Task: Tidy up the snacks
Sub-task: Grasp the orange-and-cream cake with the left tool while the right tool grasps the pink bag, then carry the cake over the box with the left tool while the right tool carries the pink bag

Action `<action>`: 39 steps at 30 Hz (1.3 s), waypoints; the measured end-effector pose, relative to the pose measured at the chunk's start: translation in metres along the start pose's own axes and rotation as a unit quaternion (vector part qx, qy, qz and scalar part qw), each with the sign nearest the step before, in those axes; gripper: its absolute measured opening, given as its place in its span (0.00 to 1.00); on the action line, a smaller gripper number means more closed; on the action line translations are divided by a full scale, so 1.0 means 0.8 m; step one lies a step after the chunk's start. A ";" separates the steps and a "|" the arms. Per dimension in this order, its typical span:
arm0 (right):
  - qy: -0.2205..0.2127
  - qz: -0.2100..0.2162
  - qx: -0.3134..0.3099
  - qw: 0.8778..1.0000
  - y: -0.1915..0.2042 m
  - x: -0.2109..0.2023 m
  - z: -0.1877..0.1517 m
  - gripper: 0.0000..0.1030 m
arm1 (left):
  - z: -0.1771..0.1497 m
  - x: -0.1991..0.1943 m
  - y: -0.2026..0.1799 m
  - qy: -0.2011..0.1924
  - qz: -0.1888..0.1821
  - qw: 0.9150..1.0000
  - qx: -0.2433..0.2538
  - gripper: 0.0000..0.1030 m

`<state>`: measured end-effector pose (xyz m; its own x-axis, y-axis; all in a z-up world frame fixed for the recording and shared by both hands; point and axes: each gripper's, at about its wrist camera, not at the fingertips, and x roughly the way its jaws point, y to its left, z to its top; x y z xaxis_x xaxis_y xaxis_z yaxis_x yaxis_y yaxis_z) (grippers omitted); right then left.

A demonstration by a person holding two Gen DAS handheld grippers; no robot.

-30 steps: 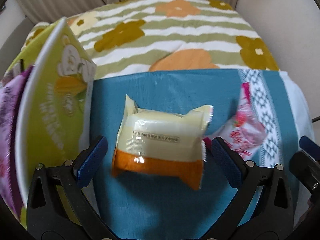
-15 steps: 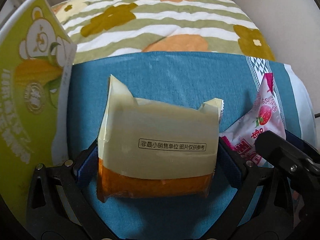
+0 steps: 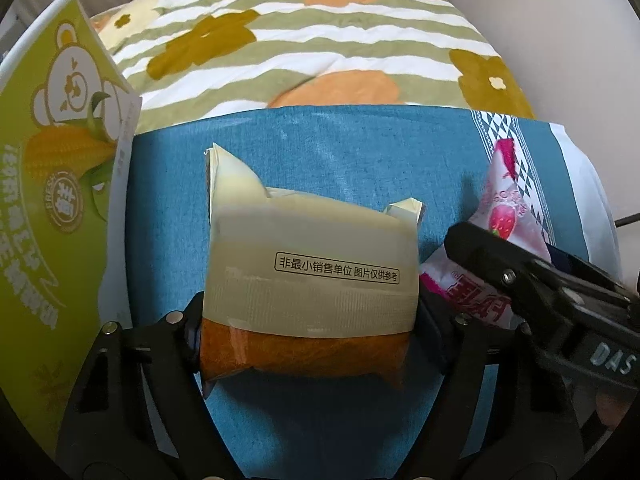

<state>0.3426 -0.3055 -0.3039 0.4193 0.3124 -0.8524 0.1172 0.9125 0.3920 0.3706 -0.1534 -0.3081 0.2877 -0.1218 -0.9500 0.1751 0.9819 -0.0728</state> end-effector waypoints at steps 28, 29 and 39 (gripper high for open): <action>-0.098 -0.008 -0.095 0.991 0.019 -0.178 -0.035 0.42 | -0.058 -0.185 -0.036 -0.112 -0.029 0.993 -0.034 0.74; -0.103 0.000 -0.108 0.989 0.027 -0.195 -0.036 0.42 | -0.062 -0.203 -0.033 -0.118 -0.036 0.991 -0.042 0.74; -0.136 0.060 -0.196 0.969 0.130 -0.278 -0.050 0.42 | -0.088 -0.344 0.069 -0.193 0.005 0.978 -0.084 0.74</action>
<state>0.2256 -0.2696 -0.0872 0.6373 0.3903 -0.6645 -0.2756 0.9207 0.2764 0.2344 -0.0557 -0.0720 0.6284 -0.1259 -0.7676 0.0226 0.9894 -0.1437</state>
